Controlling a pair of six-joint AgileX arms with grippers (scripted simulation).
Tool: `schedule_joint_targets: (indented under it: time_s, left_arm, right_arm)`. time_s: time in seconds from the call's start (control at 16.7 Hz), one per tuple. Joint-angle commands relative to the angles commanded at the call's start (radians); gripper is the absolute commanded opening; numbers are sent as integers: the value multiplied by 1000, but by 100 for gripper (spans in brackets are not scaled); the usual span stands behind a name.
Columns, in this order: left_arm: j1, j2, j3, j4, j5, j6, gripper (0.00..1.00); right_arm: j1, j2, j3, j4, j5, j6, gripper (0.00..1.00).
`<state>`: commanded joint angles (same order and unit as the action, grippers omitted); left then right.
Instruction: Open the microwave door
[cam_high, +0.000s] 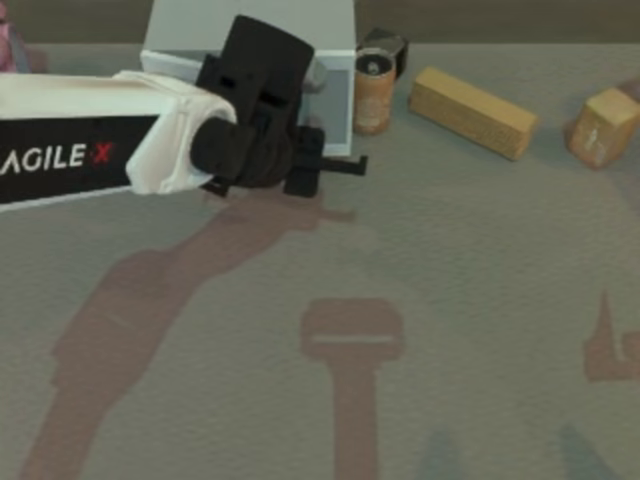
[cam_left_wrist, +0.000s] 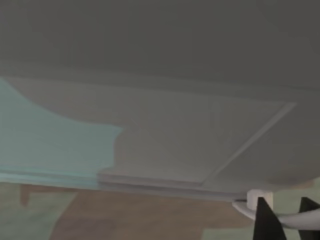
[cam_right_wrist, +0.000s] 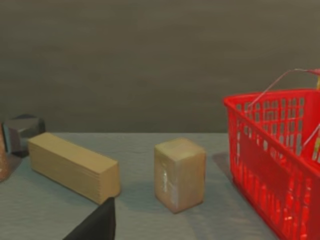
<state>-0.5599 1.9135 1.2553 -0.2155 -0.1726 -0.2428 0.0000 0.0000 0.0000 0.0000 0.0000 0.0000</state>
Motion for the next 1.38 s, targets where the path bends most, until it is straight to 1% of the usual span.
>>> schedule_joint_targets:
  time_s: [0.84, 0.96, 1.26, 1.38]
  left_arm:
    - [0, 0, 0, 0, 0, 0, 0]
    - [-7, 0, 1, 0, 9, -3, 0]
    - [12, -27, -38, 18, 36, 43, 0]
    - [12, -28, -39, 18, 36, 44, 0]
  right_arm:
    - [0, 0, 0, 0, 0, 0, 100]
    - [0, 0, 0, 0, 0, 0, 100]
    - [0, 0, 0, 0, 0, 0, 100]
    - [0, 0, 0, 0, 0, 0, 100]
